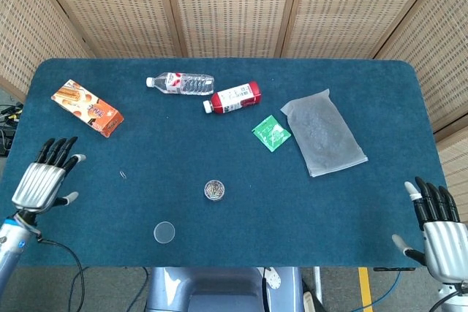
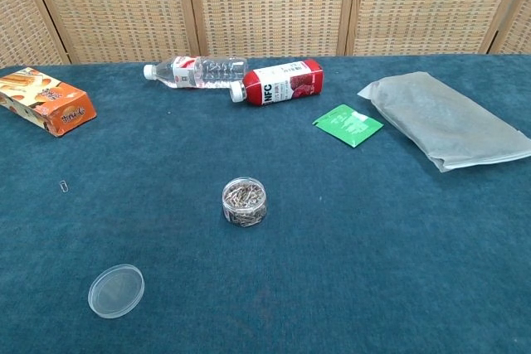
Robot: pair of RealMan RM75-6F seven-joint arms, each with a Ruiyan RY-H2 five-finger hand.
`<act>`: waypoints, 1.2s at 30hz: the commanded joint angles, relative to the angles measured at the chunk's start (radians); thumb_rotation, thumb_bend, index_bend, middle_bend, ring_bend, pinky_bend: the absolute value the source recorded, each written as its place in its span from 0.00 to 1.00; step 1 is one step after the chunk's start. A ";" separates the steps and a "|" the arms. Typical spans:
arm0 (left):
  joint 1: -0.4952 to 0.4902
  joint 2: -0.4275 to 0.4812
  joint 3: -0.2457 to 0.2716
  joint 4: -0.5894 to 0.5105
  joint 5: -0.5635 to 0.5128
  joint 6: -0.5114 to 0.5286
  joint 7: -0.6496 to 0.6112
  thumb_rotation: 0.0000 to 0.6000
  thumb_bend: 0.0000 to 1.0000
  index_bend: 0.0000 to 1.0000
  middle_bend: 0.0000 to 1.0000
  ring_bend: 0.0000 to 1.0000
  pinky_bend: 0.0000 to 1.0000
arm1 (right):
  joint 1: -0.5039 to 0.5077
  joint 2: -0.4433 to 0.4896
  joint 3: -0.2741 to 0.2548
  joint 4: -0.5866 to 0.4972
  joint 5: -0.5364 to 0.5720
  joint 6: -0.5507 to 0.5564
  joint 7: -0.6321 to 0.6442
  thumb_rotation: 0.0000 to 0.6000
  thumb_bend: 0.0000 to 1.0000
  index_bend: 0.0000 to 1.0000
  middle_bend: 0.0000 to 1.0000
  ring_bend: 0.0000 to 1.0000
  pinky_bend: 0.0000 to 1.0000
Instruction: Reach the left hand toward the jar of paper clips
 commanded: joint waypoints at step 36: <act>-0.271 -0.442 0.157 0.742 0.151 -0.167 -0.258 1.00 0.32 0.51 0.00 0.00 0.00 | 0.021 -0.050 0.023 0.003 0.085 -0.035 -0.102 1.00 0.00 0.00 0.00 0.00 0.00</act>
